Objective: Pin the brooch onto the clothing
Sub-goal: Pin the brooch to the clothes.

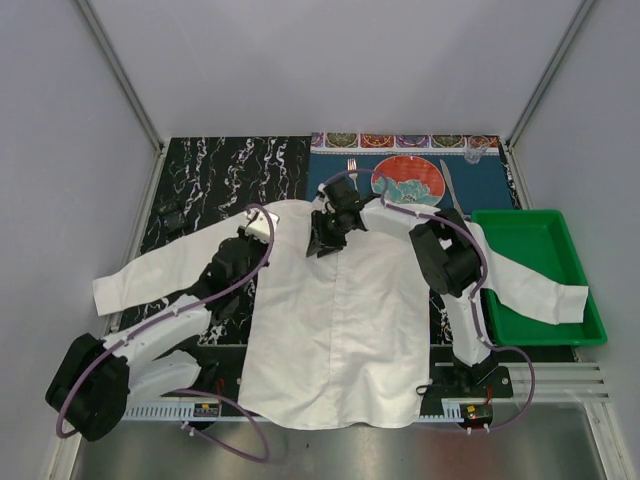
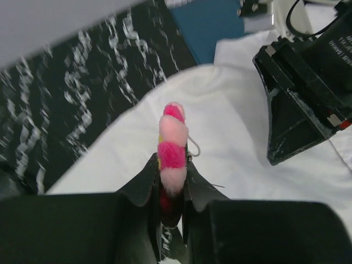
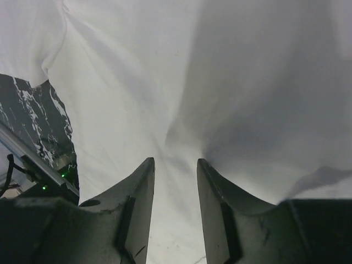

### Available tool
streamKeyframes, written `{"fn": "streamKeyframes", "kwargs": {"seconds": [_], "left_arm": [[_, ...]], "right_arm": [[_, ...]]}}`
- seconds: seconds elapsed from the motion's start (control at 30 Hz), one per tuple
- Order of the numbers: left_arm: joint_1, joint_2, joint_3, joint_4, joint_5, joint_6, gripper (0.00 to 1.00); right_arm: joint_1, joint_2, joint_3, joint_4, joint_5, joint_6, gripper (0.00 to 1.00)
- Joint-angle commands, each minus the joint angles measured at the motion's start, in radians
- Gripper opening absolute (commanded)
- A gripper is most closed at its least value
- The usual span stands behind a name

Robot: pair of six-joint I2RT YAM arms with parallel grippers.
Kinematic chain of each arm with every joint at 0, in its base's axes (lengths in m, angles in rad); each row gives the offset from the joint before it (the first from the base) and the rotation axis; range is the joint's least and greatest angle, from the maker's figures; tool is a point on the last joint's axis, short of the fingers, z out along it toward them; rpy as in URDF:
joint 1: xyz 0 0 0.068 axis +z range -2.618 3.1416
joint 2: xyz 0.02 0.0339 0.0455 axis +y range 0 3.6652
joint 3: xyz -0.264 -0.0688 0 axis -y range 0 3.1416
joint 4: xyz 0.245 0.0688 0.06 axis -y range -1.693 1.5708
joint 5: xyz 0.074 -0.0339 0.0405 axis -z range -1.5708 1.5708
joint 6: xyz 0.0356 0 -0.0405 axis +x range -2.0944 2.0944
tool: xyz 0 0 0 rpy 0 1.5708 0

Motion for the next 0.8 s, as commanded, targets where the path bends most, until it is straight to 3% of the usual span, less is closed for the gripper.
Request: {"fn": "streamKeyframes", "kwargs": {"seconds": [0.0,0.03,0.1,0.13,0.17,0.23,0.37,0.63,0.77], "left_arm": [[-0.061,-0.175,0.039,0.143,0.019,0.530,0.00],[-0.073,-0.196,0.022,0.161,0.012,0.726,0.00],[-0.104,-0.250,-0.046,0.263,-0.018,0.947,0.00],[-0.104,-0.264,-0.090,0.345,-0.019,1.184,0.00],[-0.084,-0.266,-0.131,0.511,0.012,1.291,0.00],[-0.050,-0.269,-0.217,0.623,0.053,1.516,0.00],[0.013,-0.267,-0.243,0.825,0.098,1.646,0.00],[0.047,-0.310,-0.291,0.956,0.311,1.803,0.00],[0.047,-0.315,-0.289,0.948,0.311,1.800,0.00]], "right_arm": [[-0.089,-0.159,-0.028,0.022,-0.114,-0.024,0.43],[-0.105,-0.170,-0.033,0.022,-0.130,-0.025,0.43],[-0.145,-0.184,-0.027,0.013,-0.191,-0.037,0.43],[-0.152,-0.187,-0.021,0.002,-0.202,-0.040,0.42],[-0.160,-0.188,-0.015,-0.007,-0.229,-0.050,0.42],[-0.169,-0.188,0.011,-0.030,-0.237,-0.068,0.42],[-0.169,-0.187,0.038,-0.056,-0.265,-0.091,0.42],[-0.169,-0.213,0.021,-0.062,-0.282,-0.091,0.42],[-0.166,-0.224,0.018,-0.062,-0.288,-0.106,0.42]]}}
